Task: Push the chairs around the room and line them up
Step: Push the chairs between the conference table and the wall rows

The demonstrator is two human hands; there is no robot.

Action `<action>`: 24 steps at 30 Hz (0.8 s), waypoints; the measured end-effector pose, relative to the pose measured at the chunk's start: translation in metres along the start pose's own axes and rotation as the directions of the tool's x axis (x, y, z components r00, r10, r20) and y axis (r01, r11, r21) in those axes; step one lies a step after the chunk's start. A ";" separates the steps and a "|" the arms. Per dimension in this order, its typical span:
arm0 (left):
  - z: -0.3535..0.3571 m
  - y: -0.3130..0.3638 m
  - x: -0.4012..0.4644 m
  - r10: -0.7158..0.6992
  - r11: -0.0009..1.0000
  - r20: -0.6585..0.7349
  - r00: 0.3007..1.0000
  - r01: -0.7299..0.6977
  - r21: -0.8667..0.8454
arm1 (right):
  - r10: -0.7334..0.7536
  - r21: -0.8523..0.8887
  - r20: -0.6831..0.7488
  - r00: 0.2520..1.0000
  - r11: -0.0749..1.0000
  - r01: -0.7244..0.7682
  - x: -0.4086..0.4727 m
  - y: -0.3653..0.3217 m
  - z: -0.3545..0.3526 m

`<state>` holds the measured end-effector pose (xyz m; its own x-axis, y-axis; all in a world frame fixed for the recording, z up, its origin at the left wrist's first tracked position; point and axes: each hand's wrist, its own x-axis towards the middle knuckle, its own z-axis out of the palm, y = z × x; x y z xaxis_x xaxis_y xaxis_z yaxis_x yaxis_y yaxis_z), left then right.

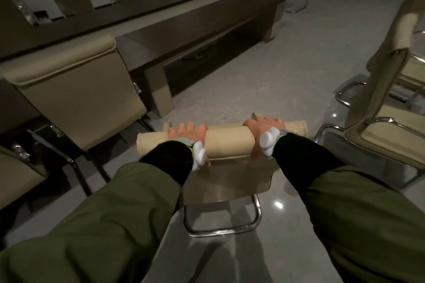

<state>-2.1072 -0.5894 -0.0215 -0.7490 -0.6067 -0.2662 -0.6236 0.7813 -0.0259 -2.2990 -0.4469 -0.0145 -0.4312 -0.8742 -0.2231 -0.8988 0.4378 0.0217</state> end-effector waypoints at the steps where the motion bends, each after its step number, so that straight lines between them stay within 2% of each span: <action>1: -0.001 0.002 0.004 -0.006 1.000 -0.003 1.000 0.006 0.000 | -0.001 -0.001 0.001 1.000 1.000 0.001 0.004 0.004 -0.001; 9: -0.018 -0.009 0.043 -0.025 0.999 0.080 0.997 0.027 -0.027 | -0.010 -0.002 -0.037 0.999 1.000 0.010 0.041 0.012 -0.001; 16: -0.026 -0.025 0.088 -0.025 1.000 0.071 0.997 0.026 -0.008 | -0.004 -0.017 -0.108 0.994 1.000 0.002 0.085 0.018 -0.001; 24: -0.043 -0.033 0.157 -0.030 1.000 0.084 0.996 0.030 -0.007 | 0.008 0.000 -0.052 0.999 1.000 -0.008 0.146 0.039 -0.019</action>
<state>-2.2136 -0.7168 -0.0212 -0.7088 -0.6151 -0.3455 -0.6477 0.7614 -0.0268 -2.3988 -0.5620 -0.0276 -0.4416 -0.8806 -0.1720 -0.8955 0.4444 0.0239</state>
